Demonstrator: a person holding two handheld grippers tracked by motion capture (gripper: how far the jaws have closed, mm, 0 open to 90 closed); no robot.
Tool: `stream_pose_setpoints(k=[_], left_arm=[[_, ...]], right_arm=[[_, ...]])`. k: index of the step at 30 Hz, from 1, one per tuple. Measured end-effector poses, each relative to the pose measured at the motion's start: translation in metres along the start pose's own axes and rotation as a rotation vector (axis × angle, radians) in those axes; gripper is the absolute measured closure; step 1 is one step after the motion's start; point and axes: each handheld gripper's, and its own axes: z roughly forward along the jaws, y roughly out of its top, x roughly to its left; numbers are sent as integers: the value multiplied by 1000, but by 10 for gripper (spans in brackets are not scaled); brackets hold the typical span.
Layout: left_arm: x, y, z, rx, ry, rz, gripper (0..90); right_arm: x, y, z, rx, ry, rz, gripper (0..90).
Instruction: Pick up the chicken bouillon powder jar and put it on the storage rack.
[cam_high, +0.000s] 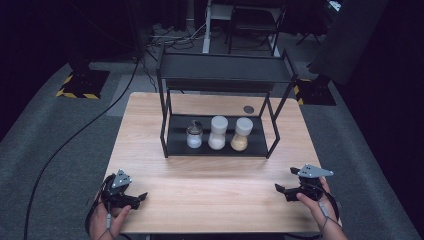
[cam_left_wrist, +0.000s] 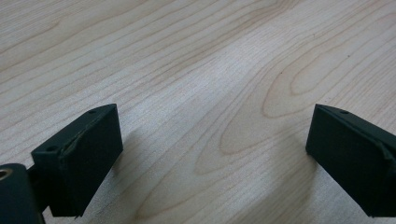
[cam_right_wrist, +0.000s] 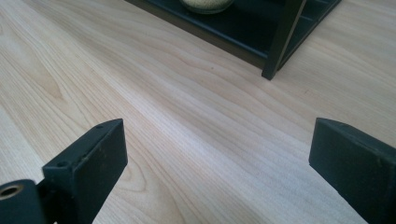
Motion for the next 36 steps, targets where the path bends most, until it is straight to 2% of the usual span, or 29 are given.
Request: stream_pose_setpoints(k=[6, 19, 36], left_arm=[[0, 0, 0, 0, 0, -1, 32], [0, 0, 0, -1, 1, 0, 32], [0, 0, 0, 0, 1, 0, 32]], right_arm=[[0, -6, 4, 22, 9, -4, 43], [-1, -16, 10, 42, 0, 27, 43], [1, -22, 15, 74, -16, 19, 43]])
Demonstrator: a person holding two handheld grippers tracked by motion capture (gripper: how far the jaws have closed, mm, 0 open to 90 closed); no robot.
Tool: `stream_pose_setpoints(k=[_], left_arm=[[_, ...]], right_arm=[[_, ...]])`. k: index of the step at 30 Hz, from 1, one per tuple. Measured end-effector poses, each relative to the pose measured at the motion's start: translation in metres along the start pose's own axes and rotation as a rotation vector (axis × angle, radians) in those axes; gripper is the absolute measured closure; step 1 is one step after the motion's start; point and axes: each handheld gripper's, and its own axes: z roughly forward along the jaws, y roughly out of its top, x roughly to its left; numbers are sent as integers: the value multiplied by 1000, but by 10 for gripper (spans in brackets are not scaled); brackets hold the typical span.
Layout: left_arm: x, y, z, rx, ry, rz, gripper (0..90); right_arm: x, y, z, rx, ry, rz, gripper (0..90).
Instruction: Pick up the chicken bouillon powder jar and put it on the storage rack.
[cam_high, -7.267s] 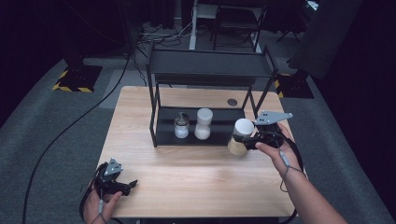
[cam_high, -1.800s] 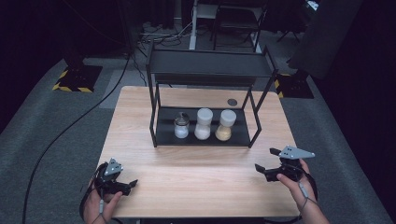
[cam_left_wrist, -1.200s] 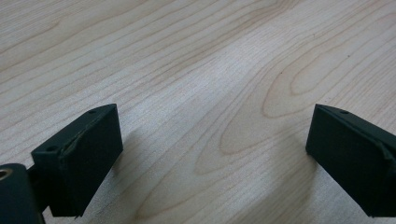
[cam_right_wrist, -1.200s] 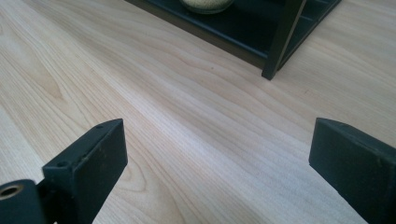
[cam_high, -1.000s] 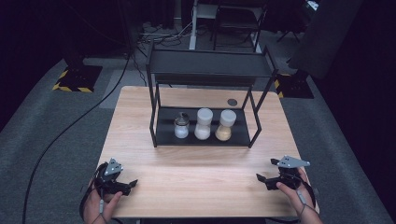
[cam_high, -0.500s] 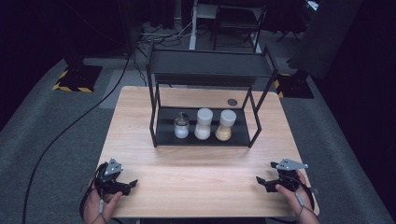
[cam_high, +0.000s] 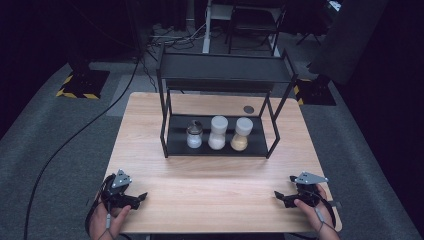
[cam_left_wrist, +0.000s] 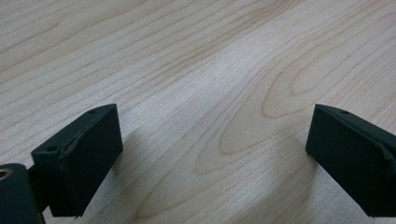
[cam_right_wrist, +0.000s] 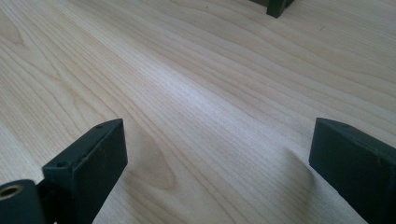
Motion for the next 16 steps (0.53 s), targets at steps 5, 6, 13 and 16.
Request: stream_pose_setpoints(k=[5, 6, 13, 16], left_arm=[[0, 0, 0, -1, 0, 0, 32], [0, 0, 0, 1, 1, -1, 32], [0, 0, 0, 1, 1, 0, 32], [0, 0, 0, -1, 0, -1, 32]], right_arm=[[1, 5, 2, 36, -7, -8, 34], [1, 5, 2, 38, -10, -5, 27], [2, 5, 2, 40, -16, 1, 19], [2, 5, 2, 41, -13, 1, 16]])
